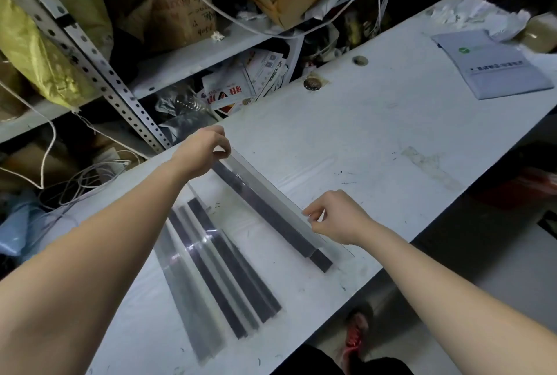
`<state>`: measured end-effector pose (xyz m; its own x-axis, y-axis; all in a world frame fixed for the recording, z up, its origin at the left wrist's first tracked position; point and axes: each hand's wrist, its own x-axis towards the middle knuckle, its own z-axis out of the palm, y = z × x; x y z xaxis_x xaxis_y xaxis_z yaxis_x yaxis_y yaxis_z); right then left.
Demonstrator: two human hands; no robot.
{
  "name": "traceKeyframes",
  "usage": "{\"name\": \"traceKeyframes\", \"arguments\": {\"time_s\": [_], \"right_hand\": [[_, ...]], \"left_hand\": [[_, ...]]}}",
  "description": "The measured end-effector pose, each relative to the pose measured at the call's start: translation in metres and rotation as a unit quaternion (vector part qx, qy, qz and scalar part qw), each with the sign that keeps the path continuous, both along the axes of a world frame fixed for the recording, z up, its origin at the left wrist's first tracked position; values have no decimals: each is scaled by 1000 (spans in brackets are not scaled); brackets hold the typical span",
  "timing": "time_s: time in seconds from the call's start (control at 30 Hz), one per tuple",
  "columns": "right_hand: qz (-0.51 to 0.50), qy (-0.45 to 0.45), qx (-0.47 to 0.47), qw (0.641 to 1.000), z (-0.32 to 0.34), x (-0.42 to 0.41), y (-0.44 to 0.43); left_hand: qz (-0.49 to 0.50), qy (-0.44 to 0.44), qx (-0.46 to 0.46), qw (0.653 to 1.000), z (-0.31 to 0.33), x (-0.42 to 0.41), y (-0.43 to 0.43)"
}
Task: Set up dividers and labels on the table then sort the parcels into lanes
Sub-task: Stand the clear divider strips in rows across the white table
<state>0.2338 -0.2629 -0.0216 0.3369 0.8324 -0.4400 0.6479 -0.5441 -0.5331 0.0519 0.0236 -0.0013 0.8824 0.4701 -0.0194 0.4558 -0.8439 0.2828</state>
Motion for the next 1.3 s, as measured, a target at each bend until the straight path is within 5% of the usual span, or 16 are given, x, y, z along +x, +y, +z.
{"name": "traceKeyframes", "arguments": {"time_s": [0.67,1.3], "right_hand": [[6,2,72,997,31,261,-50],[-78,-29,32,996,-17,376,-29]], "left_hand": [[79,-88,35,992,31,253,-37],[34,-81,2,996,-22,439,45]]}}
